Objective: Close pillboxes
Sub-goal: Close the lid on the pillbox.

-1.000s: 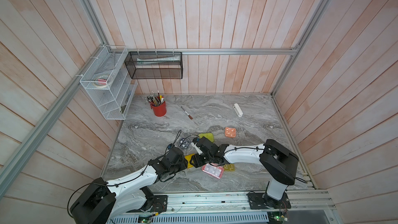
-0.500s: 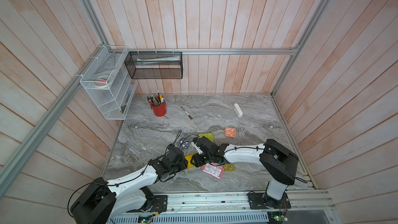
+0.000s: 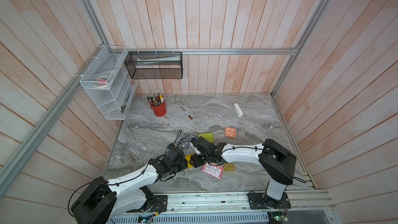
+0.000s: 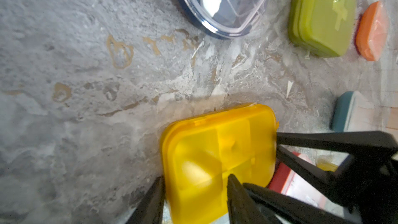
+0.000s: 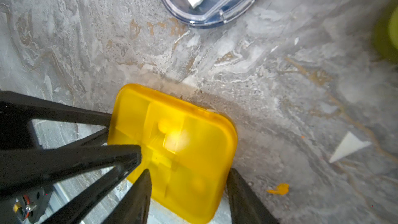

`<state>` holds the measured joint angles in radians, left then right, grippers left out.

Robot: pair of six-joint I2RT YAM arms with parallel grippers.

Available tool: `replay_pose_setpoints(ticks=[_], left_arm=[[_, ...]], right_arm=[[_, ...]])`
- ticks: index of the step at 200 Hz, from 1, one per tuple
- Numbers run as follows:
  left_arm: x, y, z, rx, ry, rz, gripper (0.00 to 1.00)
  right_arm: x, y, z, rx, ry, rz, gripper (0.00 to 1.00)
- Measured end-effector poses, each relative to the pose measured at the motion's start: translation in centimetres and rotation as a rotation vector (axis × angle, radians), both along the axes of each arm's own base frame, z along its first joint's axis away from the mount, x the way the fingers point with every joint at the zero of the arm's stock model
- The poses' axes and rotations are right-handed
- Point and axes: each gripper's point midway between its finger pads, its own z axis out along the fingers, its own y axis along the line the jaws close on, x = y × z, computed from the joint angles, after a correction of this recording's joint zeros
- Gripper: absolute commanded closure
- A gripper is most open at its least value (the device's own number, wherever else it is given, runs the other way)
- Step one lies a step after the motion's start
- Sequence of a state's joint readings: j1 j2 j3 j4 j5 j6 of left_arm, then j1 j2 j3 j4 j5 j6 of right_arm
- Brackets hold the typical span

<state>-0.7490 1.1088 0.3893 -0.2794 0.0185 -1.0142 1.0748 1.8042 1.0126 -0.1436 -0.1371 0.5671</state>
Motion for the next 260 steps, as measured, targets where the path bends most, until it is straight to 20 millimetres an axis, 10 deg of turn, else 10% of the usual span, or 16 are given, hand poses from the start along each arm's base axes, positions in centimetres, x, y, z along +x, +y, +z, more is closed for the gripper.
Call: replay_pose_setpoints(ticks=[85, 260], left_arm=[[-0.6, 3.4, 2.7, -0.048, -0.024, 0.073, 0.32], [-1.6, 0.2, 0.6, -0.189, 0.06, -0.032, 0.38]], right_arm=[[-0.8, -2.4, 2.4, 0.125, 0.04, -0.001, 0.33], [-1.1, -0.8, 0.4, 0.136, 0.14, 0.084, 0.4]])
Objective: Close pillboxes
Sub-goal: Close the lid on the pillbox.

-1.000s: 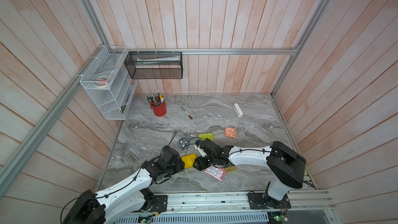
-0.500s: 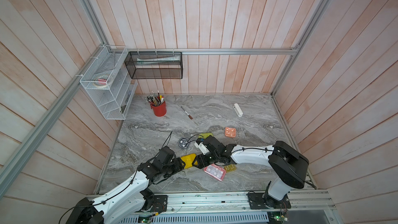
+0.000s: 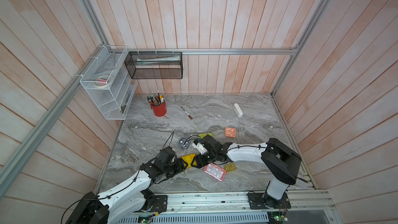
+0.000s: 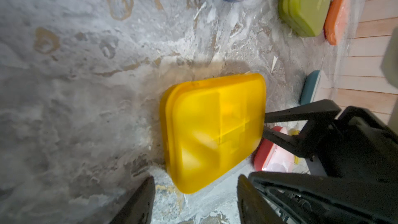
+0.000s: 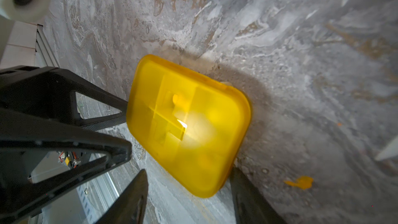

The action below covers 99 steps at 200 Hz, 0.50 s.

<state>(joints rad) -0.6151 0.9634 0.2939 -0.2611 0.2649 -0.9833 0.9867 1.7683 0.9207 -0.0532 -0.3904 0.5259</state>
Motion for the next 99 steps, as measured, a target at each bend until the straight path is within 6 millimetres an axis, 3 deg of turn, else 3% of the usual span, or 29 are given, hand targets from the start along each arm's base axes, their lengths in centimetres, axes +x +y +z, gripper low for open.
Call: replay_pose_setpoints(ticks=[60, 99], left_arm=[[0.3, 0.1, -0.4, 0.056, 0.017, -0.021, 0.48], [0.5, 0.2, -0.8, 0.092, 0.036, -0.036, 0.51]], right_arm=[[0.9, 0.7, -0.3, -0.092, -0.045, 0.006, 0.42], [0.9, 1.1, -0.5, -0.119, -0.058, 0.007, 0.5]])
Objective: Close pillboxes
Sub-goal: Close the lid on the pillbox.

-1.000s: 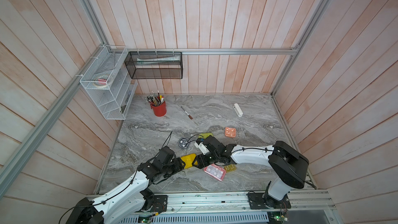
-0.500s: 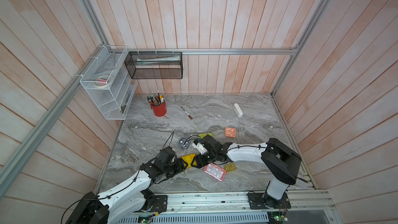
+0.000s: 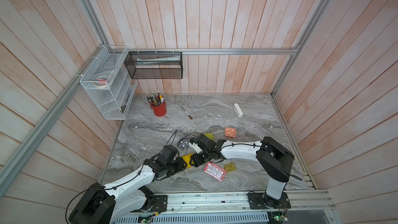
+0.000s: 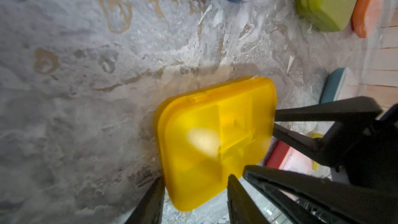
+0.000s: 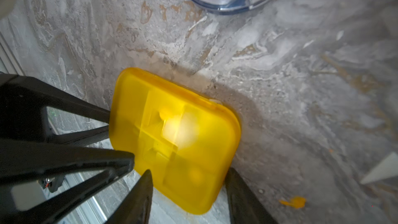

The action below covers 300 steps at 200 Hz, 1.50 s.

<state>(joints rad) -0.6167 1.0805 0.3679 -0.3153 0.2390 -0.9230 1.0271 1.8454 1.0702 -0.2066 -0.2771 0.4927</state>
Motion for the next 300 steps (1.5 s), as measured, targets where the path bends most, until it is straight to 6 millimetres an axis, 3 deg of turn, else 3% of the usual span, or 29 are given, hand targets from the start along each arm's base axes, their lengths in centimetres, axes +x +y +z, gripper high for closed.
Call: replay_pose_setpoints(ticks=[108, 162, 212, 246, 300], left_arm=[[0.5, -0.6, -0.5, 0.049, 0.01, -0.017, 0.57], [0.7, -0.5, 0.5, 0.044, -0.033, -0.011, 0.38], [-0.1, 2.5, 1.1, 0.065, -0.037, 0.072, 0.33], [0.4, 2.6, 2.3, 0.064, -0.041, 0.083, 0.31], [2.5, 1.4, 7.1, -0.003, -0.162, 0.081, 0.29]], right_arm=[[1.3, -0.2, 0.1, -0.077, -0.08, -0.04, 0.51], [1.1, 0.0, 0.2, -0.068, -0.089, -0.033, 0.44], [0.3, -1.0, 0.3, -0.083, -0.081, -0.022, 0.38], [0.7, -1.1, 2.4, -0.054, -0.123, -0.026, 0.36], [2.3, -1.5, 7.9, 0.032, -0.251, -0.081, 0.35]])
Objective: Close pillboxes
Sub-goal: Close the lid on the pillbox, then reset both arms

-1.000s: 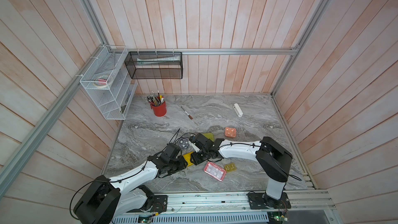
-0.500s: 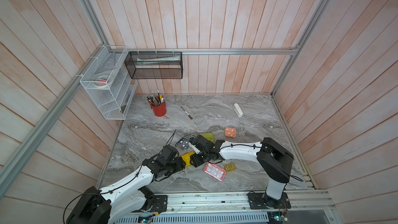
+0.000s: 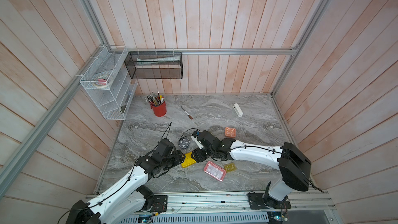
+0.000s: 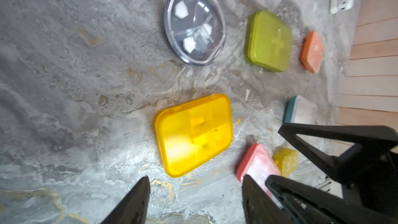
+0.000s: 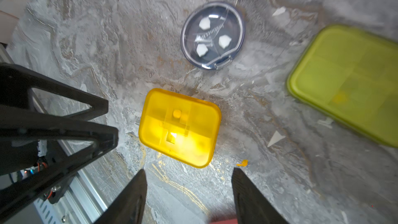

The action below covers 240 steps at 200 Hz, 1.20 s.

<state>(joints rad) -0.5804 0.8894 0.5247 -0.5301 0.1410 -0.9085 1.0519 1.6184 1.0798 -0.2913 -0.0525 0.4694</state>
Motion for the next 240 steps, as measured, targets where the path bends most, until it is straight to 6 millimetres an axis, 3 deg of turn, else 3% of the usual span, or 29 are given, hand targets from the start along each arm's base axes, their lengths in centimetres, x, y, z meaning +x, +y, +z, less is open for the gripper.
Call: replay_pose_setpoints(ticks=[42, 106, 204, 240], left_arm=[[1.1, 0.2, 2.8, -0.02, -0.091, 0.016, 0.27], [2.3, 0.8, 6.0, -0.014, -0.212, 0.044, 0.22], [2.5, 1.9, 9.0, -0.03, -0.348, 0.068, 0.19], [2.6, 2.3, 9.9, -0.021, -0.396, 0.069, 0.17]], right_arm=[[1.7, -3.0, 3.6, 0.072, -0.113, -0.103, 0.34], [3.7, -8.7, 6.8, 0.193, -0.235, -0.269, 0.33], [2.7, -14.2, 10.4, 0.365, -0.495, -0.358, 0.33], [2.8, -16.1, 12.0, 0.376, -0.6, -0.394, 0.29]])
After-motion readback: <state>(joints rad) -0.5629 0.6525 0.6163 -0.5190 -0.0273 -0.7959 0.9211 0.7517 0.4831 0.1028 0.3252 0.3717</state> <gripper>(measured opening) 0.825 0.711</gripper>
